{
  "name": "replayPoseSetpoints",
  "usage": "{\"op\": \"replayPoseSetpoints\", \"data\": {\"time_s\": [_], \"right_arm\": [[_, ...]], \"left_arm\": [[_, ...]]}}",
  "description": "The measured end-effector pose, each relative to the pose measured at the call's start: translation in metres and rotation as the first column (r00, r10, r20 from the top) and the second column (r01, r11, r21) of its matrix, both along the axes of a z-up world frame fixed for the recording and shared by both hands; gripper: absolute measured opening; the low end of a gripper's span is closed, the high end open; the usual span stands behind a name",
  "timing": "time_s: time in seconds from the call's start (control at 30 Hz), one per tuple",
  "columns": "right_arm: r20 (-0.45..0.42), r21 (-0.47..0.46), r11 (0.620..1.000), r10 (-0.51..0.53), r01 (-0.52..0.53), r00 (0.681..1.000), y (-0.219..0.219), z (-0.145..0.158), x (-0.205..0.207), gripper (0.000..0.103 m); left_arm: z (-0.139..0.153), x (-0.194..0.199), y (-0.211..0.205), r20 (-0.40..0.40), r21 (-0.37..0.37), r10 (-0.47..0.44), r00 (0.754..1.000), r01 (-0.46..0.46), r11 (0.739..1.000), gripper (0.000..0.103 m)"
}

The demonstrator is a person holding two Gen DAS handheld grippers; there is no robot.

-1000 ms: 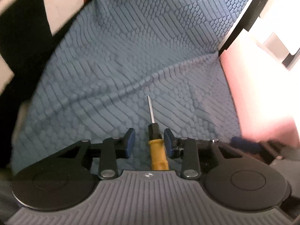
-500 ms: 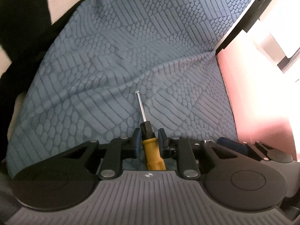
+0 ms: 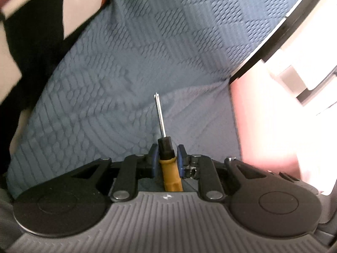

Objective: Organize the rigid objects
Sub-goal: 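Lift and carry the screwdriver and USB stick over the pink box with both tools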

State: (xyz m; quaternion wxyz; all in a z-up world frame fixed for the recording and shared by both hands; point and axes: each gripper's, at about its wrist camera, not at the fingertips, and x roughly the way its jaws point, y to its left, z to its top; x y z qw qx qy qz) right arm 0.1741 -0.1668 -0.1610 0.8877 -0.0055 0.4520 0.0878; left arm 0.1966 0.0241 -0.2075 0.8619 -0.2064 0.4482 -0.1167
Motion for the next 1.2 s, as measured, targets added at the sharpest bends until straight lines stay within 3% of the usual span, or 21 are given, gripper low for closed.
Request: {"op": "replayPoseSetpoints", "data": {"time_s": [0.1, 0.23, 0.4, 0.53, 0.7, 1.2], "right_arm": [[0.037, 0.023, 0.999, 0.023, -0.024, 0.999, -0.005, 0.022, -0.004, 0.085], [0.074, -0.036, 0.998, 0.049, -0.046, 0.996, -0.011, 0.049, -0.006, 0.085], [0.116, 0.008, 0.998, 0.054, -0.055, 0.992, -0.029, 0.073, -0.015, 0.085], [0.13, 0.022, 0.999, 0.032, -0.035, 0.991, -0.043, 0.078, -0.022, 0.085], [0.136, 0.032, 0.999, 0.008, -0.012, 0.991, -0.055, 0.081, -0.035, 0.085], [0.211, 0.087, 0.996, -0.045, 0.027, 0.976, -0.078, 0.12, -0.069, 0.085]], "left_arm": [[0.012, -0.006, -0.007, 0.049, 0.0, 0.006, 0.999, -0.006, 1.0, 0.021], [0.027, -0.015, -0.013, 0.079, -0.013, 0.021, 0.997, -0.02, 1.0, 0.019], [0.043, -0.023, -0.011, 0.119, -0.015, 0.041, 0.992, -0.04, 0.999, 0.017], [0.04, -0.025, -0.011, 0.109, -0.001, 0.051, 0.993, -0.051, 0.999, 0.017], [0.035, -0.03, -0.004, 0.089, -0.045, 0.069, 0.994, -0.065, 0.997, 0.017], [0.077, -0.061, -0.001, 0.146, -0.14, 0.078, 0.986, -0.057, 0.988, 0.017]]}}
